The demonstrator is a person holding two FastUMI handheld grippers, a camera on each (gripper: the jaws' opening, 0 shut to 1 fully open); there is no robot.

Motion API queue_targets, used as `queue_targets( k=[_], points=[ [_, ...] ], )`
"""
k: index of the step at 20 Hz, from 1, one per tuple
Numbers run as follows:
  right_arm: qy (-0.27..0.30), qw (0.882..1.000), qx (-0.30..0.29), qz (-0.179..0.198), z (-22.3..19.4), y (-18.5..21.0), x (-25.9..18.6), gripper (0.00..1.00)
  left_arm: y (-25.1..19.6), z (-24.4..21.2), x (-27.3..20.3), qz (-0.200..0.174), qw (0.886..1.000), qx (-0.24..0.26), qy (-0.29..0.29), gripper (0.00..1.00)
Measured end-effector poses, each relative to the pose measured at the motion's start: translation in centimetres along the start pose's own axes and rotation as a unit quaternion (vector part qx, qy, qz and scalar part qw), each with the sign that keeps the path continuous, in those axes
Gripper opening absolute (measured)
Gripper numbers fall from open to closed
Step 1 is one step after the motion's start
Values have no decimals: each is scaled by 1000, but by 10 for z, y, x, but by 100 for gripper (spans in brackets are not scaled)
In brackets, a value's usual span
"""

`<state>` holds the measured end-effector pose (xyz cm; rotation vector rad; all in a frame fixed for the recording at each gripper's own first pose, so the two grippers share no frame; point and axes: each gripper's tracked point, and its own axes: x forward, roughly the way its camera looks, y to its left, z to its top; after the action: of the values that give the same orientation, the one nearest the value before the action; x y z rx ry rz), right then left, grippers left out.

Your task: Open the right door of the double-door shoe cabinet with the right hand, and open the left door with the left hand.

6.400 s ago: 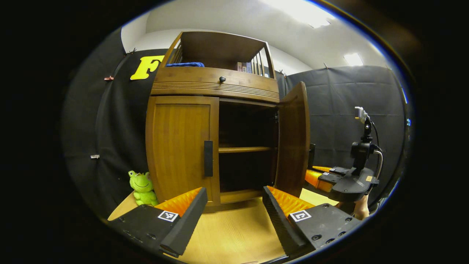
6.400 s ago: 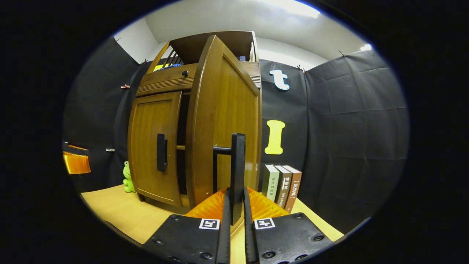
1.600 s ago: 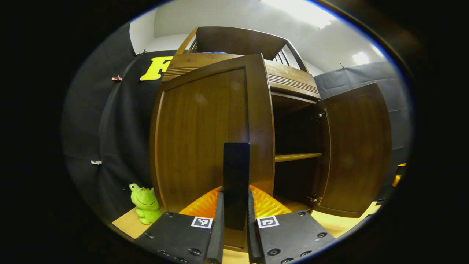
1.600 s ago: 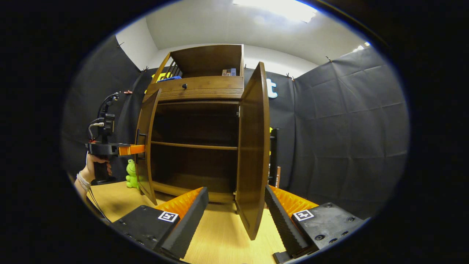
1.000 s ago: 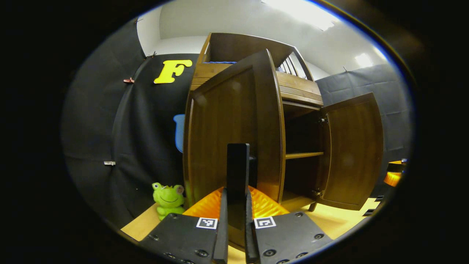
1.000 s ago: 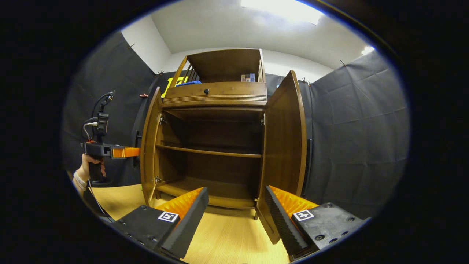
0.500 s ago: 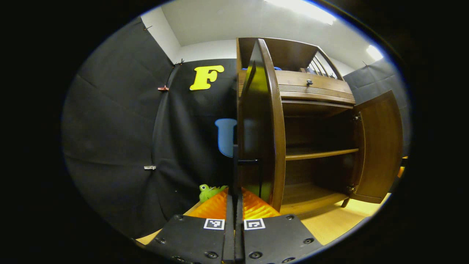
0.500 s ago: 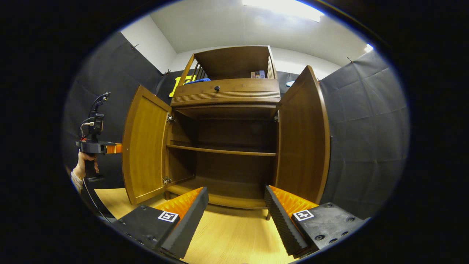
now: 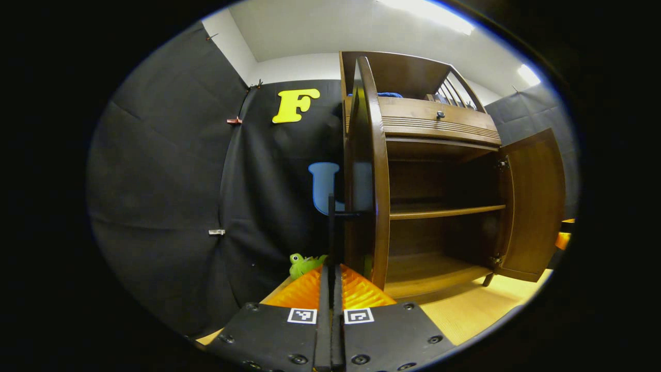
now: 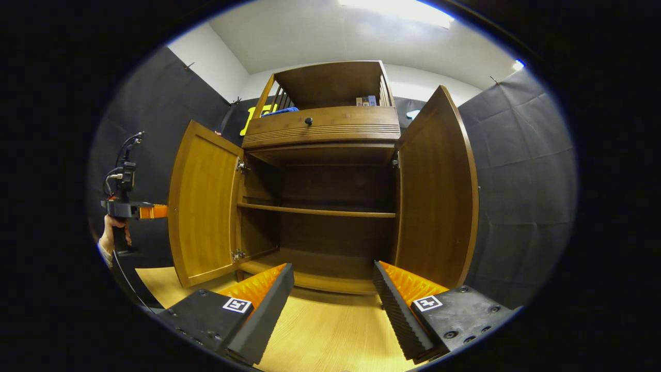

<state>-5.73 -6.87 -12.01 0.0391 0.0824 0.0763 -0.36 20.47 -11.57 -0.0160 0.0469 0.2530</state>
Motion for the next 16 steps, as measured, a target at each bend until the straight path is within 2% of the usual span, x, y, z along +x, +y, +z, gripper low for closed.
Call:
queue_targets(
  k=[3, 5, 8, 9, 13, 14, 16],
  points=[
    [3, 1000, 0, 5, 4, 9, 9, 98, -2, 13, -28, 1, 1000, 7, -5, 5],
    [3, 1000, -7, 4, 4, 9, 10, 100, -22, 25, -48, -25, 1000, -5, -6, 5],
    [4, 1000, -1, 5, 8, 10, 9, 97, -55, 39, -64, -56, 998, -16, -13, 5],
    [5, 1000, -1, 3, 10, 9, 10, 99, -66, 43, -66, -65, 998, -17, -16, 5],
    [3, 1000, -10, -10, 24, 6, 9, 97, -111, 43, -64, -94, 995, -14, -12, 6],
    [-1, 1000, -12, -14, 28, 7, 7, 100, -121, 43, -61, -100, 995, -13, -12, 22],
    [-9, 1000, -11, -22, 40, 8, 4, 97, -137, 41, -57, -105, 994, -7, -7, 53]
  ],
)
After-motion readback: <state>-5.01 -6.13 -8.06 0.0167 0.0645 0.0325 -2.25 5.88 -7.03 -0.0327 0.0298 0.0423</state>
